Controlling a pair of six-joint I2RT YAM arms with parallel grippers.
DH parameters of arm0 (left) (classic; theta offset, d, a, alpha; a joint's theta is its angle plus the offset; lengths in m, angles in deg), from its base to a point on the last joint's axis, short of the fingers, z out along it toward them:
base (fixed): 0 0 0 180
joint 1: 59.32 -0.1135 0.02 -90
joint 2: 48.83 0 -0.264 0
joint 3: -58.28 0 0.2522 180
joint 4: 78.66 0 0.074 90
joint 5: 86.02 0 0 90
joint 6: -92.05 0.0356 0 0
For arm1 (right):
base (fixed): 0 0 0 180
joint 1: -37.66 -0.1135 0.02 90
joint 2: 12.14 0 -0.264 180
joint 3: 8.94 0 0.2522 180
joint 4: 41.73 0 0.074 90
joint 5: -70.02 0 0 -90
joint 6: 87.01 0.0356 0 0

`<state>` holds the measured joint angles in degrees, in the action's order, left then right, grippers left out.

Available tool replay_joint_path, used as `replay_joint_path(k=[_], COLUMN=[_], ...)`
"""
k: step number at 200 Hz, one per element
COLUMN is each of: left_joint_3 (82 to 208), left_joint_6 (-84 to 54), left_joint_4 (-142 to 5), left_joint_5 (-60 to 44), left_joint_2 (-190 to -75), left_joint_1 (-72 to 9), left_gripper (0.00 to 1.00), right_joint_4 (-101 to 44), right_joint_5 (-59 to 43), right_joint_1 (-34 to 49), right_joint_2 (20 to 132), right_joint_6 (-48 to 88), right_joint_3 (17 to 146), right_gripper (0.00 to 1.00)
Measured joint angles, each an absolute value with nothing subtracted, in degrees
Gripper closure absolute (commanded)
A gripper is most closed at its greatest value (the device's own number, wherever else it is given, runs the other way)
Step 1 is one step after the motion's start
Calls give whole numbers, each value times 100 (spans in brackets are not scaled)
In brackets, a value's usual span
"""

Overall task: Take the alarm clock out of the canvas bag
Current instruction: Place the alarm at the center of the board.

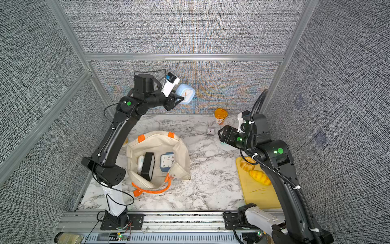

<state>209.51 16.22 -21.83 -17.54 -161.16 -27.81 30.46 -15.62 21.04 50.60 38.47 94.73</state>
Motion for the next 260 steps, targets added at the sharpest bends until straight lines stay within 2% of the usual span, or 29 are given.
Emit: replay_joint_path(k=[56,132,169,225,260], left_joint_3=[20881,20527,20429,20979,21452], left_joint_6=[2897,4392,4730,5183,5334], left_joint_4=[-1527,-1142,-1121,-1079,-1136], left_joint_5=[-941,696,834,667,421], left_joint_2=[-16840,-17791,-18022,-18774,-19174], left_joint_1=[-1872,-897,-906,-873,-895], left_gripper=[81,83,83,81,68], right_joint_4=[2764,2327,2107,1748,1569], right_joint_5=[-1719,-1028,-766,-318,-95], right_joint_1=[3131,3511,3579,3601,3601], right_joint_2=[4903,4988,4911,4999,5049], right_joint_6=[4068,4234,4383,4665,4857], right_joint_3=[9457,9062,8775,8474,8194], right_gripper=[19,19,19,19,19])
